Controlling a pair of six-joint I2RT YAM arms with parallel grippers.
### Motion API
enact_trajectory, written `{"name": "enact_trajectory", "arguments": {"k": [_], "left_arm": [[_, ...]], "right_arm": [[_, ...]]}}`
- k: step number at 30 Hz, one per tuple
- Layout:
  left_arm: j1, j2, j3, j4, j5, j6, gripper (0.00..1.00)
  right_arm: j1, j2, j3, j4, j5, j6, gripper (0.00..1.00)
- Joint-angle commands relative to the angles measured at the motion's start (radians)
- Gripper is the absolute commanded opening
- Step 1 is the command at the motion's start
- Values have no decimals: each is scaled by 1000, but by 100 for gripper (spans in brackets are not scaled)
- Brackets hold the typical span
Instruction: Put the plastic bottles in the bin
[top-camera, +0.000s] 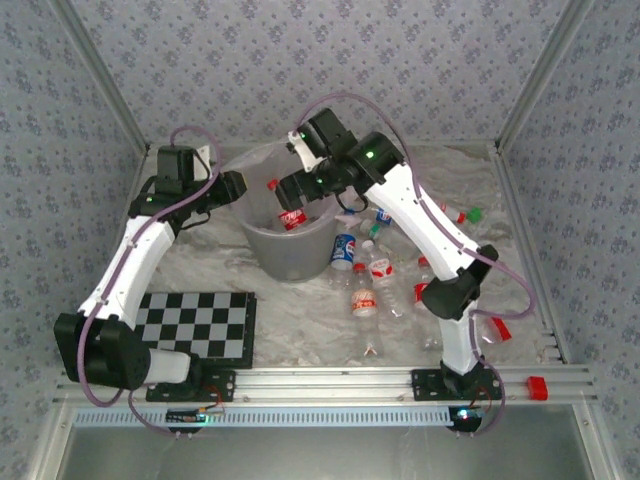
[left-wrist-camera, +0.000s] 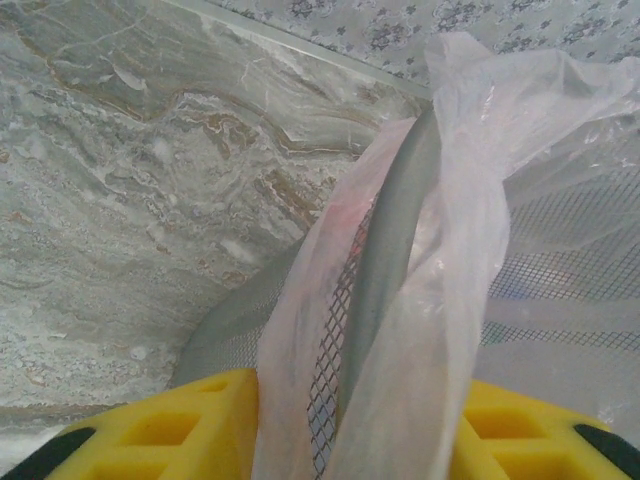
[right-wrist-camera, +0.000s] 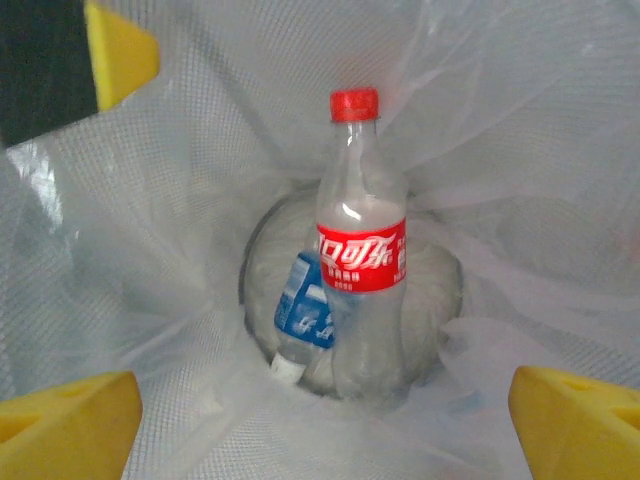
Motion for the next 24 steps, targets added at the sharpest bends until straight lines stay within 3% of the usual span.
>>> {"name": "enact_trajectory", "arguments": {"k": [1,5,10,16,24], "left_arm": [[-2,-21,-43,22,-33,33,43],[-2,-30,-53,17,-56,59,43],[-2,-43,-62,12,-70,88,43],[-2,-49,-57,10,-75,96,44],[-2,-60,-57,4,-101,115,45]], "right_arm": [[-25,-165,-116,154,79,13,96],[-111,-257,-205,203,98,55,97],[-308,-300,-315,190,42,164,100],[-531,-226,-467,339,-30,236,100],[-554,64,-418,507,-93,292,100]]}}
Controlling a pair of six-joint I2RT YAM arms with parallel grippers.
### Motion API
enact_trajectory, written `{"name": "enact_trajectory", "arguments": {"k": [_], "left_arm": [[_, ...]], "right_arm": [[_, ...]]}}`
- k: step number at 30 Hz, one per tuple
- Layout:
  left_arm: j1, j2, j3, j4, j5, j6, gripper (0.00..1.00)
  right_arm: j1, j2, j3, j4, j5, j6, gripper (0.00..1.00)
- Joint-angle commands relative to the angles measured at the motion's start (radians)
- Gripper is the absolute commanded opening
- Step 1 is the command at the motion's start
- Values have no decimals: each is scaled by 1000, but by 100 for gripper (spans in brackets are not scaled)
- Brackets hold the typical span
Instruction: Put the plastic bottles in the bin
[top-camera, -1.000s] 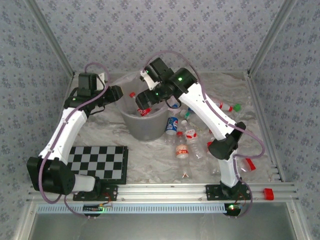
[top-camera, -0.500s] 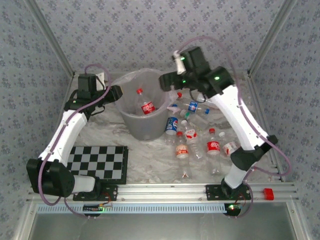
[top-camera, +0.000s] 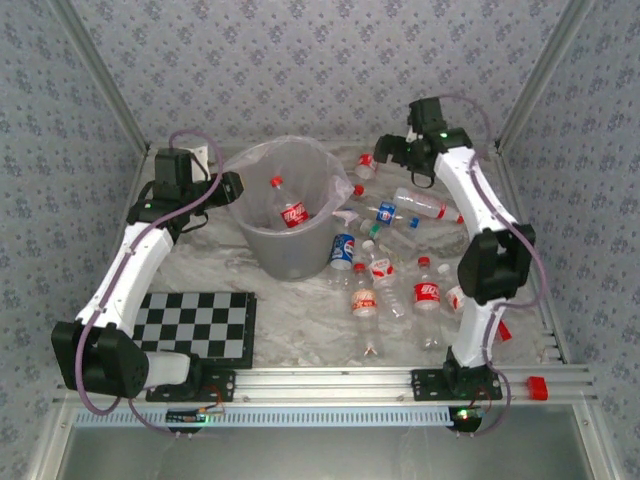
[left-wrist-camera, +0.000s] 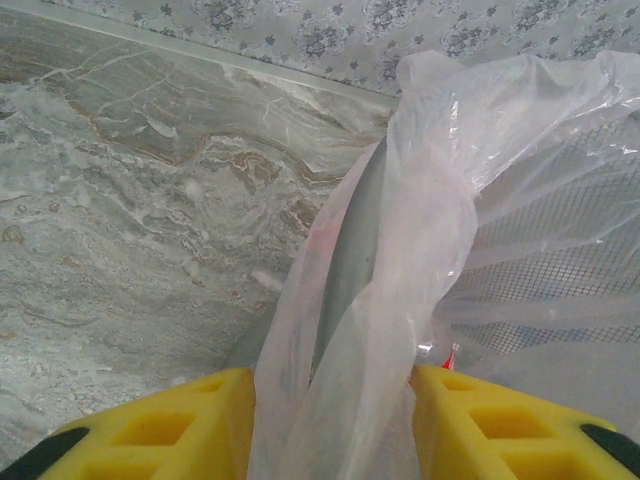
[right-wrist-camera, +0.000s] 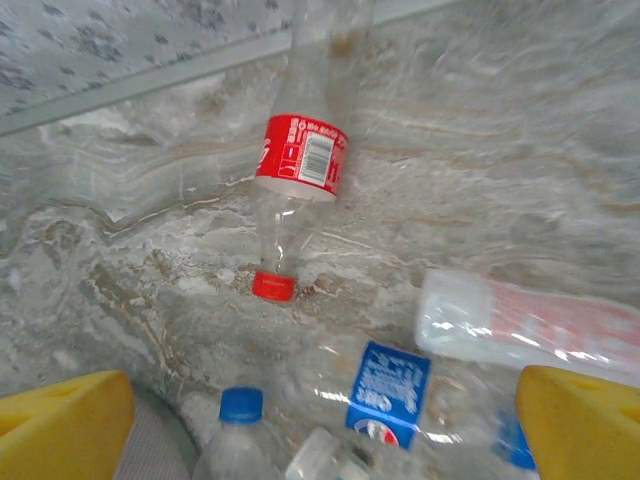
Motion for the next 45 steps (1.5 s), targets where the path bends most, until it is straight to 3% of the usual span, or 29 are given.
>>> {"name": "enact_trajectory", "arguments": {"k": [1,4,10,25,31,37,45], "left_arm": [[-1,-20,-16,-46,-35,44,45],[-1,-14,-16,-48,-38,52,45],[-1,-9,-13,-48,-31,57,46],[-1,-7,-2,-57,-27,68,48],[-5,5,38,-70,1,48,50],[-22,37,119,-109,-13,41,51],[-42,82,170,-115,-29,51,51]], "right_arm": [[17,129,90,68,-37,64,100],[27,279,212,65,-52,78,100],[57,486,382,116,31,104,100],[46,717,622,128,119,163,98],[33,763,677,90,92,183,87],[32,753,676,90,85,150,64],[22,653,673,49,78,113,54]]}}
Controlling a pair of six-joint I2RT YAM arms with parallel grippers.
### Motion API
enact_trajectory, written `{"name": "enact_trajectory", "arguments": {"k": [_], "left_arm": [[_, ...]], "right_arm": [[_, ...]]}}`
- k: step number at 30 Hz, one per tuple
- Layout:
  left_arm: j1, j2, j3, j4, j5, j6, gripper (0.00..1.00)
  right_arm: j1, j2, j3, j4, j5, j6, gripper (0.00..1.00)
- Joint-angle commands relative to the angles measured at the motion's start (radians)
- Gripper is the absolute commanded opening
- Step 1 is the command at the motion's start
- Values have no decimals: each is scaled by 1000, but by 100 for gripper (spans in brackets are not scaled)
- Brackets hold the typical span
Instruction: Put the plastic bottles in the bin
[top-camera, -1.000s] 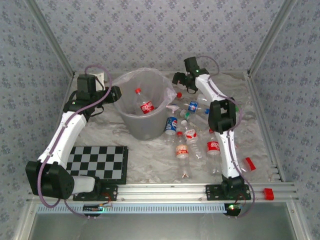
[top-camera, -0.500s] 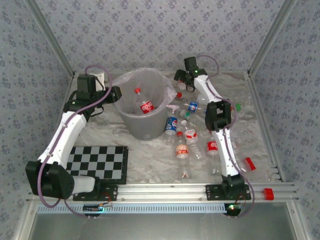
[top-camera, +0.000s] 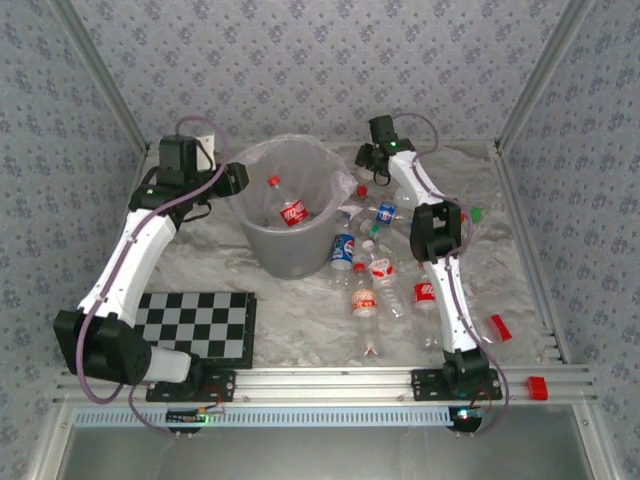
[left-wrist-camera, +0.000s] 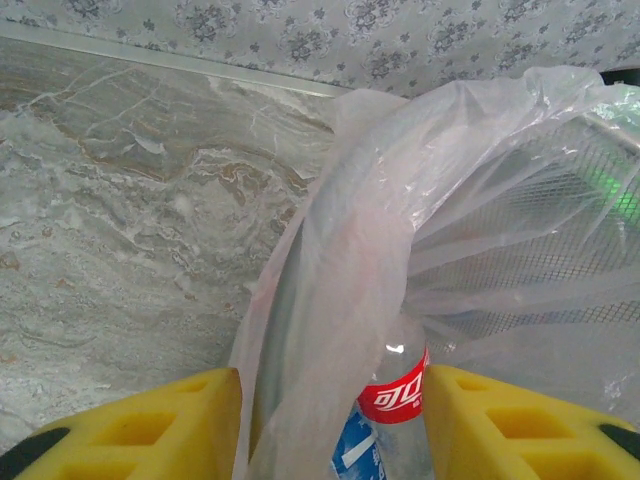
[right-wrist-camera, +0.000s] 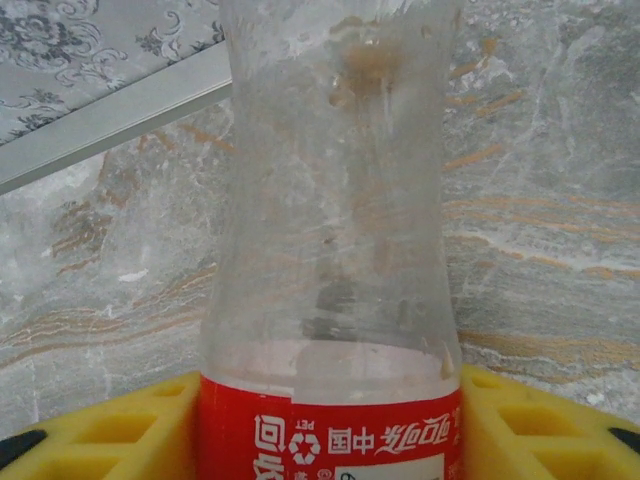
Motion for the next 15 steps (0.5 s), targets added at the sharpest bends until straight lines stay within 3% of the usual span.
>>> {"name": "enact_trajectory", "arguments": {"k": [1,7,15], "left_arm": [[-5,12,23,-18,-9,16,51],[-7,-8,-29,17,-7,16,51],[-6,-26,-44,22,11,10,49]], "right_arm": [[-14,-108,28,-55,-9,-33,51],[-23,-259,18,-126,-32,-75,42],[-13,-559,-103,-214,-101,-138,36]]}}
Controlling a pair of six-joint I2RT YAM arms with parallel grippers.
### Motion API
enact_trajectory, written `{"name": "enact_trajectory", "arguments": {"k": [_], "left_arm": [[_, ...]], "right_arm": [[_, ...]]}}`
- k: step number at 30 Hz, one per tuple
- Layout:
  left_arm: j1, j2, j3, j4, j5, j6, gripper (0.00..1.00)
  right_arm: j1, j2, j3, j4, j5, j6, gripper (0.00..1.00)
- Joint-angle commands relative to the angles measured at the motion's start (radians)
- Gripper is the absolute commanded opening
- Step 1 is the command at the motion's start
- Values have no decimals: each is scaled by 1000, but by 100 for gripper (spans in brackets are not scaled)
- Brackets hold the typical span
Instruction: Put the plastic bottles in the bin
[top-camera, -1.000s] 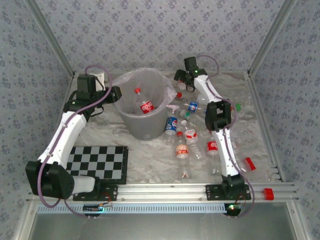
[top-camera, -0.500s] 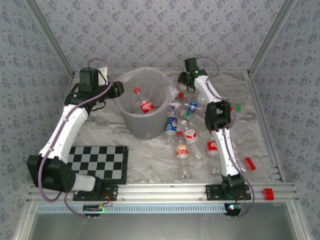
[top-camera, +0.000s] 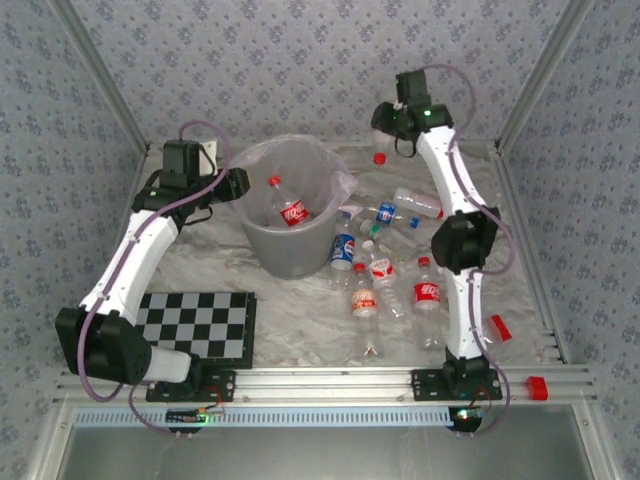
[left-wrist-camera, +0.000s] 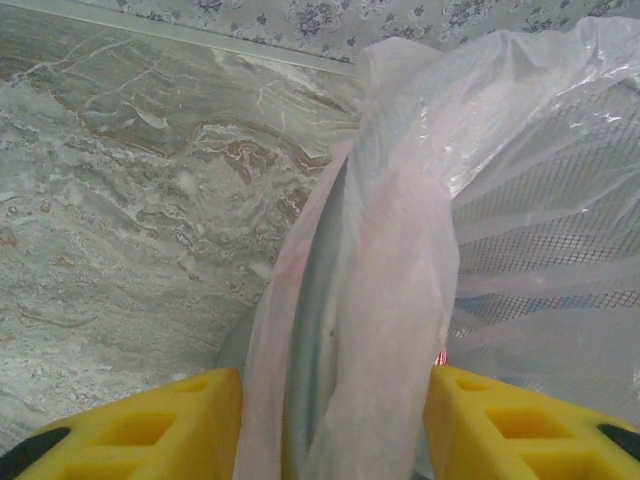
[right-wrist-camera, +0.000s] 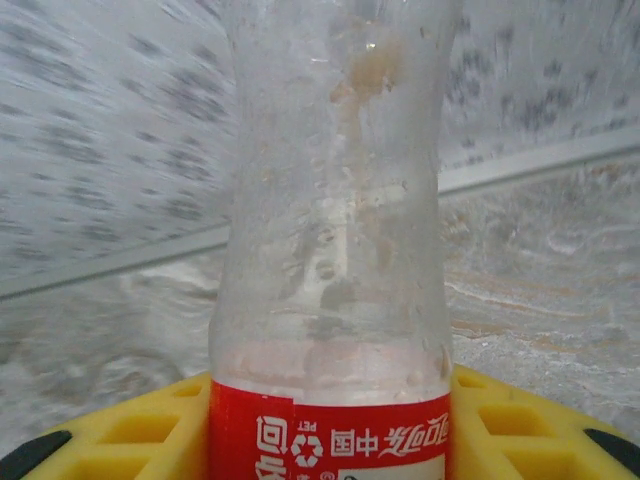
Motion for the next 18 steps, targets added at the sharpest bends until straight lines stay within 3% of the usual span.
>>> {"name": "enact_trajectory", "arguments": {"k": [1,9,15,18], "left_arm": [[-5,-27,-8,14,11,12,47],[-5,-21,-12,6,17,9,37],[-5,-26,-13,9,16,9,35],[-5,-27,-16,15,15,8,35]], "right_arm": [[12,-158,-53,-77,-61,-55,36],[81,-397,-103,-161,-210,-92,35],[254,-445,-127,-197,-251,-125,35],[350,-419,-107,-219,-211,-152,35]]}}
